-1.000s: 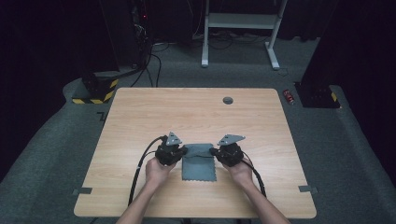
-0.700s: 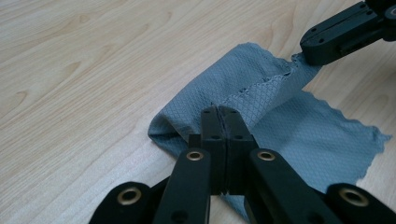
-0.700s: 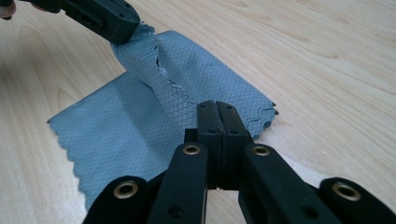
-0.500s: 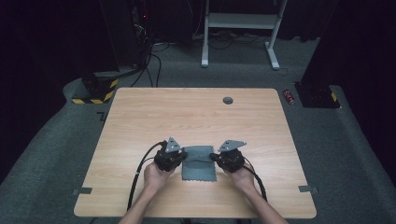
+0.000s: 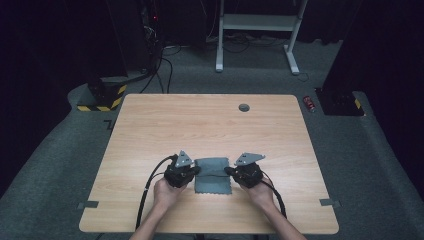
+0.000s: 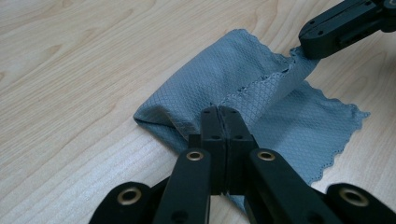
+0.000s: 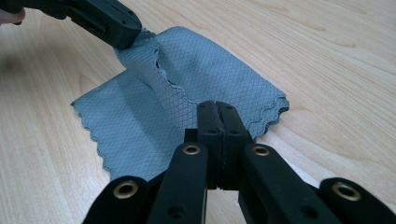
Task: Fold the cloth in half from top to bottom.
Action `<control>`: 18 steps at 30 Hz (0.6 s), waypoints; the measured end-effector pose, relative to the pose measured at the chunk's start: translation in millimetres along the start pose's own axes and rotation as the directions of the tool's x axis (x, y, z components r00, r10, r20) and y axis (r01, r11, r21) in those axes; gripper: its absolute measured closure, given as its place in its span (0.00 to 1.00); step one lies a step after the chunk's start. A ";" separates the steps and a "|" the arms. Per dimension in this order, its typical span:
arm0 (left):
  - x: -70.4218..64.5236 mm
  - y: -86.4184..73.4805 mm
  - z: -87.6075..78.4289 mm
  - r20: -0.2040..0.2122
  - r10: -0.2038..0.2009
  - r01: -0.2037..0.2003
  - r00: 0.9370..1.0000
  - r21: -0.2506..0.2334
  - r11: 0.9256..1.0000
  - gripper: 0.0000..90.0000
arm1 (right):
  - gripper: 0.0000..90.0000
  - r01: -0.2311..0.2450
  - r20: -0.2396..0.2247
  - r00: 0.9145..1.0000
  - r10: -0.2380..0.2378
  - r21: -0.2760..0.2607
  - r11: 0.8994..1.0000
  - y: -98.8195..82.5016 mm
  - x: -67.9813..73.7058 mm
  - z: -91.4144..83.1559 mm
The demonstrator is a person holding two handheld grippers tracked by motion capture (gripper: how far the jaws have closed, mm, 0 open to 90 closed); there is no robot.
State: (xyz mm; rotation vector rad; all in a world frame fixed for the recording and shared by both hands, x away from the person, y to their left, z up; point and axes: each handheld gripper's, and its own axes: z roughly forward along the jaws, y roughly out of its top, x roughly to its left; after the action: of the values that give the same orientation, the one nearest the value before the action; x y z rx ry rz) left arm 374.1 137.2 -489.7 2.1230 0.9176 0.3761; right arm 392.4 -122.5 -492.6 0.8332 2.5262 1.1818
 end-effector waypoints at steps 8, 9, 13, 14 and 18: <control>-1.1 -4.9 -2.7 0.002 -0.005 0.006 1.000 -0.003 1.000 0.99 | 1.00 0.004 -0.013 1.000 -0.004 -0.002 1.000 -1.8 4.0 -0.9; -1.1 -5.7 -3.3 0.003 -0.005 0.005 1.000 -0.003 1.000 0.99 | 1.00 0.004 -0.014 1.000 -0.005 -0.002 1.000 -2.0 4.4 -1.2; -1.3 -8.3 -4.2 0.007 -0.008 0.008 1.000 -0.005 1.000 0.99 | 1.00 0.002 -0.025 1.000 -0.003 -0.004 1.000 -3.3 6.7 -2.4; -1.5 -9.0 -4.5 0.009 -0.008 0.009 1.000 -0.003 1.000 0.99 | 1.00 0.003 -0.027 1.000 -0.003 -0.004 1.000 -3.6 6.9 -2.6; -2.7 -11.5 -5.1 0.008 -0.012 0.013 1.000 -0.006 1.000 0.99 | 1.00 0.001 -0.035 0.999 -0.002 -0.007 1.000 -5.0 8.6 -3.7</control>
State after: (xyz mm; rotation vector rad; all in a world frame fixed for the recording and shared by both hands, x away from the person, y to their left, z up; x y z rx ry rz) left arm 363.9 143.0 -495.0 2.1107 0.9234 0.3632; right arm 381.8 -122.3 -493.7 0.8158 2.5487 1.2138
